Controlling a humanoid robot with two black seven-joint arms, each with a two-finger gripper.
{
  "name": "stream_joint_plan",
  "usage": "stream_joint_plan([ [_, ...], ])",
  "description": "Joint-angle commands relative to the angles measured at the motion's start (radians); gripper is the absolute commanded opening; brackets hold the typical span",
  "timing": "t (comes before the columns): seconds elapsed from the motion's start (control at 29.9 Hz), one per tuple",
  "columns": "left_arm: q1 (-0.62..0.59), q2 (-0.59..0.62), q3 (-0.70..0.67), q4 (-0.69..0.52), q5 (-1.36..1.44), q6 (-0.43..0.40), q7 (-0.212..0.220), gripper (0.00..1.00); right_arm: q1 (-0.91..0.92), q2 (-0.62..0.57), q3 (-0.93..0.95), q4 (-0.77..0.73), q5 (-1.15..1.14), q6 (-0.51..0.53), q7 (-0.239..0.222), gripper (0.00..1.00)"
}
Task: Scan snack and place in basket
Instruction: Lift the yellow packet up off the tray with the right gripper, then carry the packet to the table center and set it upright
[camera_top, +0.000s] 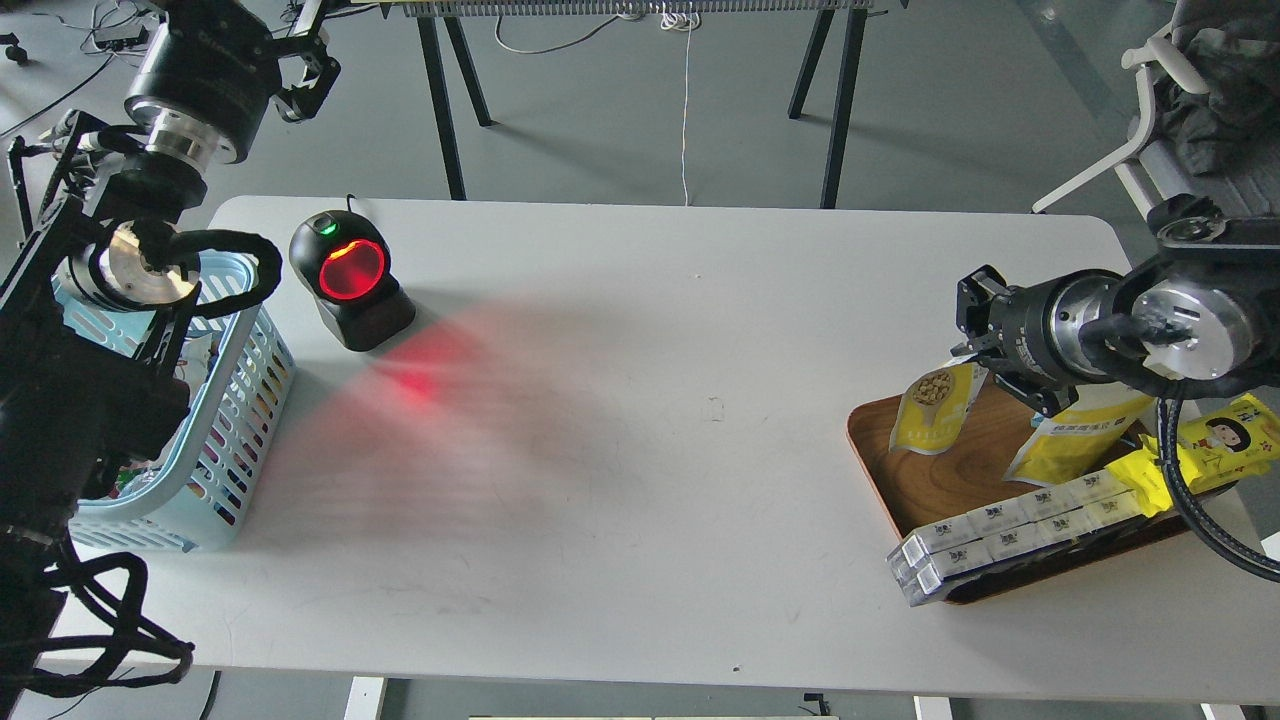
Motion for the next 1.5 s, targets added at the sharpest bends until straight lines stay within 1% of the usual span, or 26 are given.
stream_joint_plan([
  [0.0, 0.000, 0.000, 0.000, -0.001, 0.000, 0.000, 0.000, 1.00, 0.073, -0.003, 0.022, -0.006, 0.008, -0.007, 0.000, 0.00],
  [0.17, -0.001, 0.002, -0.001, -0.001, 0.000, 0.000, 0.000, 1.00, 0.162, 0.030, 0.068, -0.043, 0.043, -0.012, 0.000, 0.00],
  [0.3, -0.001, 0.003, -0.001, 0.001, 0.000, 0.000, 0.000, 1.00, 0.214, 0.139, 0.115, -0.141, 0.160, -0.030, 0.000, 0.00],
  [0.43, -0.001, 0.011, -0.001, 0.001, 0.000, 0.000, 0.000, 1.00, 0.244, 0.263, 0.137, -0.241, 0.205, -0.039, 0.000, 0.00],
  [0.7, -0.017, 0.016, -0.001, 0.001, 0.000, 0.001, 0.001, 1.00, 0.216, 0.536, 0.191, -0.435, 0.264, -0.070, 0.000, 0.00],
  [0.87, -0.031, 0.017, 0.000, 0.001, 0.000, 0.003, 0.003, 1.00, 0.143, 0.690, 0.254, -0.552, 0.264, -0.073, 0.000, 0.00],
  [1.0, -0.031, 0.017, 0.002, 0.001, 0.000, 0.003, 0.003, 1.00, 0.072, 0.806, 0.266, -0.626, 0.264, -0.076, 0.000, 0.00],
  [1.17, -0.031, 0.017, 0.003, 0.004, 0.002, 0.001, 0.003, 1.00, -0.005, 0.808, 0.309, -0.712, 0.263, -0.089, 0.000, 0.00],
  [1.47, -0.029, 0.017, 0.003, 0.005, 0.000, 0.001, 0.000, 1.00, -0.068, 0.808, 0.324, -0.761, 0.257, -0.089, 0.000, 0.00],
])
